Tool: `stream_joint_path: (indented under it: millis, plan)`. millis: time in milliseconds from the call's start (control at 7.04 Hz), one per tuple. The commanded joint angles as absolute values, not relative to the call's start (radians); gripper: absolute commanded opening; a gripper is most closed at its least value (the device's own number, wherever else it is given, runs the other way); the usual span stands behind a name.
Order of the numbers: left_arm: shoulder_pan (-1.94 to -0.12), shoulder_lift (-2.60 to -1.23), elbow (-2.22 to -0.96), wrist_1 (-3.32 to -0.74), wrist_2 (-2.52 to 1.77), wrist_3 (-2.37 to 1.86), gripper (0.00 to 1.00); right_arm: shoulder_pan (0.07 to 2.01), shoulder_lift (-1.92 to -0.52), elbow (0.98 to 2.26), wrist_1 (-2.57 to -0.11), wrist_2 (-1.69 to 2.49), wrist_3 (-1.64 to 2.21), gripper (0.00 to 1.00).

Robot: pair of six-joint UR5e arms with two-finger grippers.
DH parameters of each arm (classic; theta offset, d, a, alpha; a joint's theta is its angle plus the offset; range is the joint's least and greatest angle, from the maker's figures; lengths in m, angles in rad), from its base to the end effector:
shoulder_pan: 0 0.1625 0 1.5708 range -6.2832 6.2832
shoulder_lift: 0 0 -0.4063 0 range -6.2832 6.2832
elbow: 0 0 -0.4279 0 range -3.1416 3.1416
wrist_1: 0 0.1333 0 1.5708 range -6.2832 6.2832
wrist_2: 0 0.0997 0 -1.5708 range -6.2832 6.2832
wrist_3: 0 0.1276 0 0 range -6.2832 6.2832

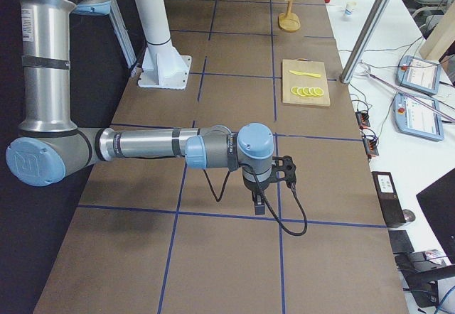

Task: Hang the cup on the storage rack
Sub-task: 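Open the left gripper and draw it back from the hung mug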

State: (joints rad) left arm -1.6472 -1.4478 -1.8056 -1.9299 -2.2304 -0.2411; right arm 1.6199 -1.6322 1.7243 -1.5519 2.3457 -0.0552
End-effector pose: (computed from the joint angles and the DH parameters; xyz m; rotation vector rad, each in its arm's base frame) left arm -0.0939 -0.5043 0.5626 0.3988 0.6822 -0.1456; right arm 0.0690 -0.5076 0.6082 0.1456 -0.7676 -0.0488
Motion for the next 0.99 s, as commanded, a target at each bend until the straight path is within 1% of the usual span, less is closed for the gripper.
stream_joint_path:
  millis: [0,142,284,568,853]
  plan:
    - [-1.641,-1.523,-1.709,-1.664,-2.308,-0.019,1.00,1.620,-1.634,1.712,-1.552,2.358,-0.057,1.00]
    - [-1.641,-1.537,-1.647,-1.623,-2.319,0.068,1.00,1.620,-1.635,1.698,-1.552,2.393,-0.058,1.00]
    - [-1.640,-1.526,-1.629,-1.614,-2.345,0.084,1.00,1.620,-1.638,1.691,-1.552,2.407,-0.058,1.00]
    - [-1.588,-1.525,-1.631,-1.551,-2.344,0.084,1.00,1.620,-1.650,1.678,-1.552,2.410,-0.058,1.00]
    - [-1.586,-1.523,-1.631,-1.548,-2.342,0.084,1.00,1.620,-1.664,1.672,-1.552,2.411,-0.063,1.00]
